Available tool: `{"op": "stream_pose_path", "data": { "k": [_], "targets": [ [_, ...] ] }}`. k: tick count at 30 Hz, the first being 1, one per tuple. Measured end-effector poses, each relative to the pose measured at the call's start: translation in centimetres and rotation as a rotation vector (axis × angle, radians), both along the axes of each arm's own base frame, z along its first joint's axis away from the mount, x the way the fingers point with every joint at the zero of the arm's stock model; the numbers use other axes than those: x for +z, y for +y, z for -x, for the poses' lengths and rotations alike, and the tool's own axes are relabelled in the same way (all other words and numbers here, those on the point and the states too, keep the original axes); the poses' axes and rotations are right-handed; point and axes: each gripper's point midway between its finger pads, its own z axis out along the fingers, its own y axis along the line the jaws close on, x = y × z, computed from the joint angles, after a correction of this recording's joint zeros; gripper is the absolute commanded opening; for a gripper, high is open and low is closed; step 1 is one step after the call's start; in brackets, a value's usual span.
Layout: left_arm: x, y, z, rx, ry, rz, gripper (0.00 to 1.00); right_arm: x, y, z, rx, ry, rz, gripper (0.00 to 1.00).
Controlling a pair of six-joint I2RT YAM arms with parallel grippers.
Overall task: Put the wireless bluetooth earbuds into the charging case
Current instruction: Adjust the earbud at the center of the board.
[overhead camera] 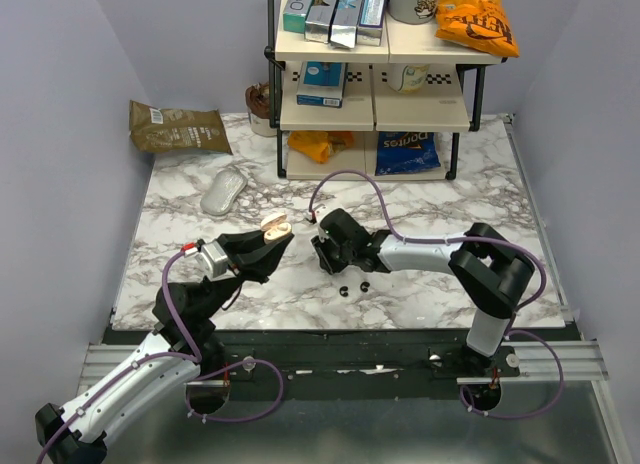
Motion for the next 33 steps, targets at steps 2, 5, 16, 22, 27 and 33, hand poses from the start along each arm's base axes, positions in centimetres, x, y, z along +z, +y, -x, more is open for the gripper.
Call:
{"op": "stream_pose_path", "data": {
  "k": [2,5,16,22,27,33],
  "targets": [
    [-0.1,0.0,0.0,0.0,0.004,-0.003,0.0,0.0,-0.1,-0.1,-0.033,0.014,-0.002,0.31],
    [-0.2,-0.1,0.0,-0.003,0.005,-0.004,0.0,0.0,-0.1,-0.1,-0.112,0.05,-0.015,0.31],
    [-0.2,-0.2,0.1,-0.007,0.007,-0.003,0.0,0.1,0.5,0.2,-0.348,0.19,-0.115,0.48],
    [-0.2,-0.2,0.2,-0.009,0.007,-0.003,0.0,0.4,0.8,0.1,-0.357,0.196,-0.133,0.58],
    [-0.1,-0.1,0.1,-0.006,0.007,0.0,0.0,0.5,0.2,0.3,-0.225,0.133,-0.065,0.56],
    [0.1,0.2,0.3,0.001,0.002,0.009,0.0,1.2,-0.9,0.9,-0.043,0.048,0.012,0.52]
  ]
}}
